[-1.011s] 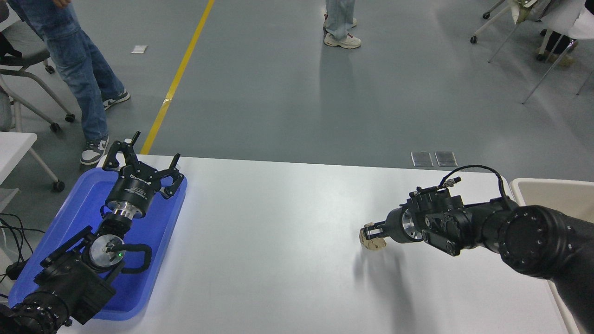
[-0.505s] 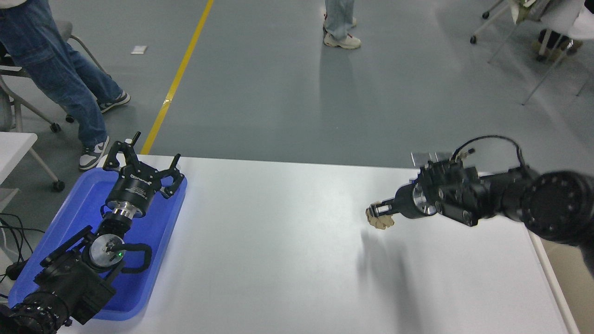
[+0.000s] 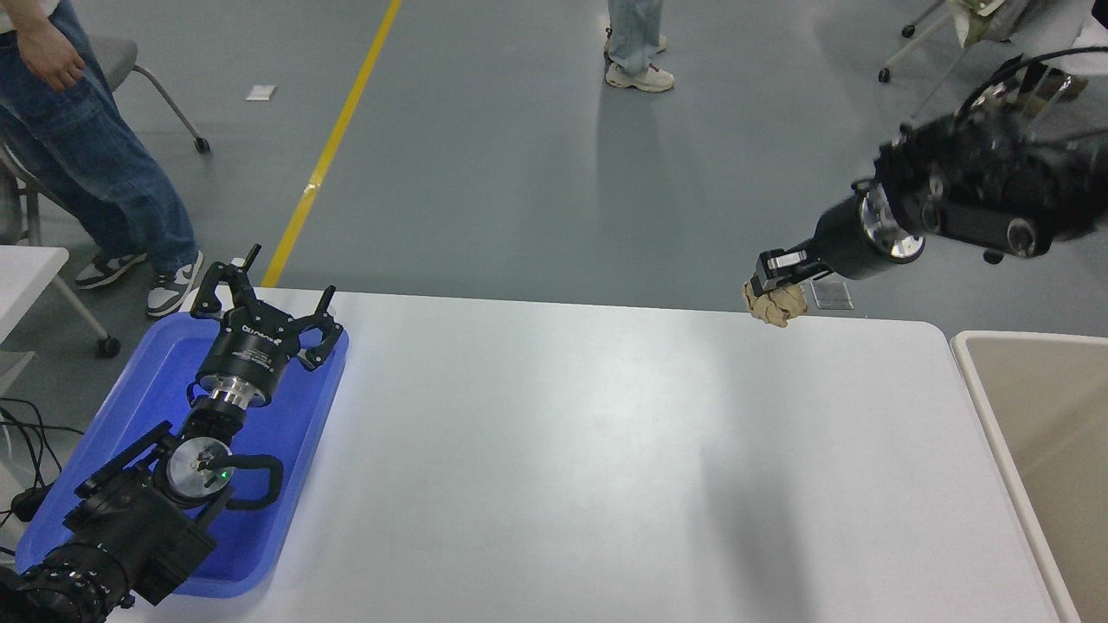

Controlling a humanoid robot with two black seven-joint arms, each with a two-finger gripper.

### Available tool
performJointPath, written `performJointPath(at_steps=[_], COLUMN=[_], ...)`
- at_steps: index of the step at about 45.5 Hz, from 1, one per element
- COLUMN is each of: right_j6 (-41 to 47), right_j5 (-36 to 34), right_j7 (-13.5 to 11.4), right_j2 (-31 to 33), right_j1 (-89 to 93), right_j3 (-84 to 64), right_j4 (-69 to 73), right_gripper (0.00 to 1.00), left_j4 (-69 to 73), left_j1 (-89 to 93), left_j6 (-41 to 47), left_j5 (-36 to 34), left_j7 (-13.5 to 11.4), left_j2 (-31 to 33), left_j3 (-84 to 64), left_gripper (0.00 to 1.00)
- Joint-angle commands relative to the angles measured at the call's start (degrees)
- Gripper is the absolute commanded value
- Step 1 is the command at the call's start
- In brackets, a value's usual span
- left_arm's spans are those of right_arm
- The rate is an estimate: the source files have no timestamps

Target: Pick up paper ball place in dustbin

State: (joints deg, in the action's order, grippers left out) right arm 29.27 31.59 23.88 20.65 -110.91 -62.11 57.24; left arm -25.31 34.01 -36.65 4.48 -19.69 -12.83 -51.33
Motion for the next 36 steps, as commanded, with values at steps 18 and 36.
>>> performJointPath(at_steps=[18,36], right_j6=[3.34,2.11], right_j5=[0.31,-0.48], right_j7=[0.11,0.02], right_j2=[3.78,9.22], right_j1=[-11.43,-2.48], right_j3=[-0.91,-1.17], right_j4=[6.13,-3.0], right_gripper=[0.0,0.0], left_j4=[0.0,0.0], left_j1=[0.0,0.0], left_j6=[0.0,0.0], left_j5=[0.0,0.0], left_j7=[0.0,0.0], left_j2=[0.0,0.0], left_j3=[0.0,0.0], left_gripper=[1.0,1.0])
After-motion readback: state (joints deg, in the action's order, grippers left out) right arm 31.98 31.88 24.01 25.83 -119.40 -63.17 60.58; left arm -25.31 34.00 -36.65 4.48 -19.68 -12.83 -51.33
